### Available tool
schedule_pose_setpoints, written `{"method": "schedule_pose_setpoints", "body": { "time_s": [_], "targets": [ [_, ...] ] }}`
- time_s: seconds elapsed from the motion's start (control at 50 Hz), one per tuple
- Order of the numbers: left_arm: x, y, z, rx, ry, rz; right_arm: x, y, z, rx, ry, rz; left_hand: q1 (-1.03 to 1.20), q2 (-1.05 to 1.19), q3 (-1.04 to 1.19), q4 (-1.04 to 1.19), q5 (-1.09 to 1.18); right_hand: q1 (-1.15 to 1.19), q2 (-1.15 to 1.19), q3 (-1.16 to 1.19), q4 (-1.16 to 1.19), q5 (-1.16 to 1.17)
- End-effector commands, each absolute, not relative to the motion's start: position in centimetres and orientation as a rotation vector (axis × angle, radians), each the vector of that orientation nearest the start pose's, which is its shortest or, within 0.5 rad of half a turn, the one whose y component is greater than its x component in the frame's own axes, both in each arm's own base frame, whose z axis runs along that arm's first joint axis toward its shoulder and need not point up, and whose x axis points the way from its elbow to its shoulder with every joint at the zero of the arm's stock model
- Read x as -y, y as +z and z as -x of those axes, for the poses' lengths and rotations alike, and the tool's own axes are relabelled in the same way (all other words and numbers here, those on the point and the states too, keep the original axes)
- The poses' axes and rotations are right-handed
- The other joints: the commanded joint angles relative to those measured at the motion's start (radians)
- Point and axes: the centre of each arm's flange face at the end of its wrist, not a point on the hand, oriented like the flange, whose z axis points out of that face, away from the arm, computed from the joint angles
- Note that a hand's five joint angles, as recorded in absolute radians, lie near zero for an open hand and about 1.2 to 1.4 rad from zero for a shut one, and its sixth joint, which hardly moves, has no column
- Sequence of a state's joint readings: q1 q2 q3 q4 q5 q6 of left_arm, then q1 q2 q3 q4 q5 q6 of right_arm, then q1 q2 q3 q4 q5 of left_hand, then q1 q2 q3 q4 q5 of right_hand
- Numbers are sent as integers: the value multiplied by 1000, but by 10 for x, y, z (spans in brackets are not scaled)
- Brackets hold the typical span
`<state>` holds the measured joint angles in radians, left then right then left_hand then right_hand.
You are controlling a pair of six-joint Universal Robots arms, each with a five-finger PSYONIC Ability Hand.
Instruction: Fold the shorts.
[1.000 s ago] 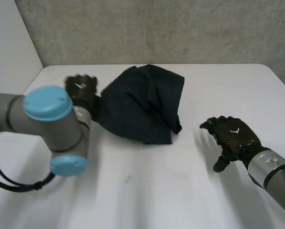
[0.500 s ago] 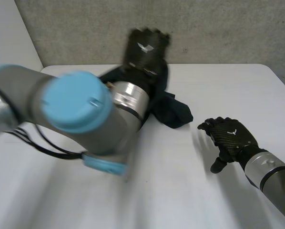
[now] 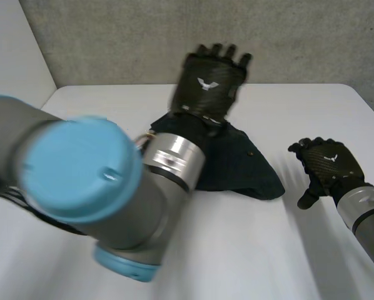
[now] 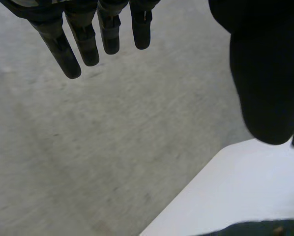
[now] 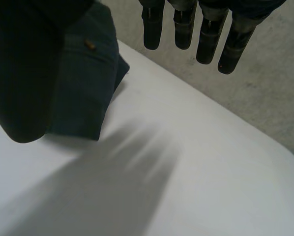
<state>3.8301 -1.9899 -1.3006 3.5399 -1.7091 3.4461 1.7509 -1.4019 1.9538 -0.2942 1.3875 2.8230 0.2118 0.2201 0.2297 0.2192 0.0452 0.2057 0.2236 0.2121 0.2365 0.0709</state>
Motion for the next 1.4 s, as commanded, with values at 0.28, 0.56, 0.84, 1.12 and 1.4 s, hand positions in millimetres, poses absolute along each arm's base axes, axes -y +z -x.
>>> {"method": "schedule_pose_setpoints", "body": {
  "time_s": [0.28,0.56,0.84,1.12,1.4],
  "targets": [
    [264,203,300,-2299,-2043,-926,275,201,-203,-2338,-1544,226,-4,-13,-22,-12,-12,-31,-49,-38,-62,-71],
    [307,141,317,-2250,-1907,-1176,298,143,-229,-2431,-1371,240,90,81,72,82,82,-31,-49,-38,-62,-71],
    [327,137,327,-2020,-1956,-1191,308,138,-253,-2363,-1460,292,876,867,858,868,868,795,777,789,764,755],
    [324,242,323,-1751,-2264,-997,334,244,-261,-1998,-2093,630,1184,1176,1167,1177,1177,1191,1173,1184,1160,1151],
    [230,461,266,-1185,-2726,-552,281,443,-246,-1510,-2619,730,1184,1176,1167,1177,1177,1191,1173,1184,1160,1151]
  ]
}}
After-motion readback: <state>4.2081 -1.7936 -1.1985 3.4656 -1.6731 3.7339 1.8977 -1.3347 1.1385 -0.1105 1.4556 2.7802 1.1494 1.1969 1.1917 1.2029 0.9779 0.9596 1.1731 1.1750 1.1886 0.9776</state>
